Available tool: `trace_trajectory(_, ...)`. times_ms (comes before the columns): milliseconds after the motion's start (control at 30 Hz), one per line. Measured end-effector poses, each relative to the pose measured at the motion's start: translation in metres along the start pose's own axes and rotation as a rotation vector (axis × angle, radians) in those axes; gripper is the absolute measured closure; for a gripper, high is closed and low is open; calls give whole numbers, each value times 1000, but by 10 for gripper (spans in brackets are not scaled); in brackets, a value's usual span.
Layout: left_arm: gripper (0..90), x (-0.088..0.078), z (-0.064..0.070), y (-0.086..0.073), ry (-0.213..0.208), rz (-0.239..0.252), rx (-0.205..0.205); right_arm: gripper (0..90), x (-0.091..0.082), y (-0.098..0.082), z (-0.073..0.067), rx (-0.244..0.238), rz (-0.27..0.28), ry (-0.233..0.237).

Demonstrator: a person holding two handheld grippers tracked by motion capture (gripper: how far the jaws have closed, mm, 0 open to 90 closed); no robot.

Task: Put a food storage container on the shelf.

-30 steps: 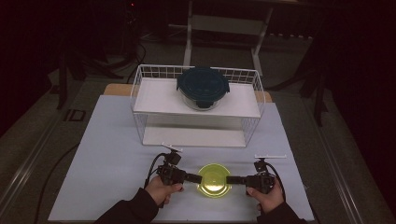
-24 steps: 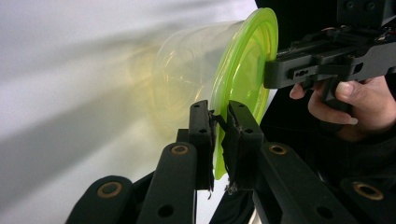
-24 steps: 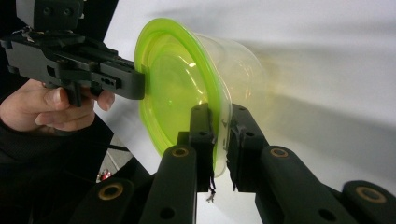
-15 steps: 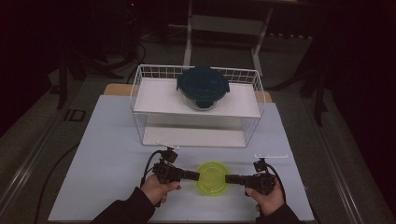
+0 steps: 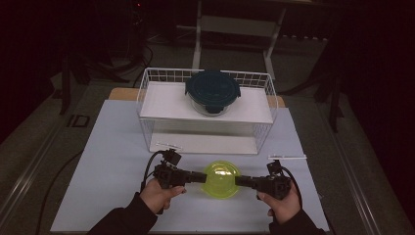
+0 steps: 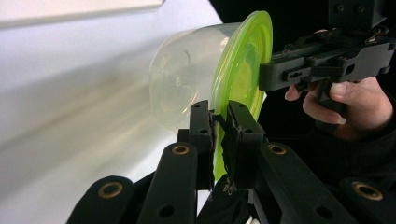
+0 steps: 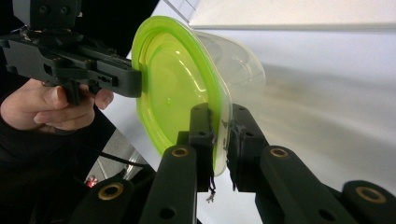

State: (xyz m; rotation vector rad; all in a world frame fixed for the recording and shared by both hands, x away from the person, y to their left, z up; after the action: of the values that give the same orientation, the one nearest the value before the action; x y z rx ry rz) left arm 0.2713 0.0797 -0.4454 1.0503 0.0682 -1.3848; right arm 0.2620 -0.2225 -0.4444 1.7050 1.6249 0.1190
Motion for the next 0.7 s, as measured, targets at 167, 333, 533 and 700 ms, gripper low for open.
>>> trace_trajectory(167,818,-11,6,6,4,23,17,810,-2,10,-11,-19,1,-3)
trace_trajectory(333,820,-25,13,14,5,53,27,809,-5,21,-24,-46,10,-3)
trace_trajectory(533,821,-39,19,24,0,81,28,809,-7,33,-34,-63,21,2)
trace_trajectory(700,823,-50,24,32,-1,106,35,809,-11,48,-46,-96,32,0)
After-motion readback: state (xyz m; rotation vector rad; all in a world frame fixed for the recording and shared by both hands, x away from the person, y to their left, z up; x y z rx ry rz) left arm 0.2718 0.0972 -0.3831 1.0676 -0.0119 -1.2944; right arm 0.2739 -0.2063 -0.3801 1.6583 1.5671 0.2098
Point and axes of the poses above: each handheld gripper's, and its own axes: x roughly forward along the jaws, y roughly out of its top, z roughly to its right, the point moved 1 cm from there along x, roughly forward along the jaws, and after that the axes turned 10 degrees about y, right-handed, at the moved point
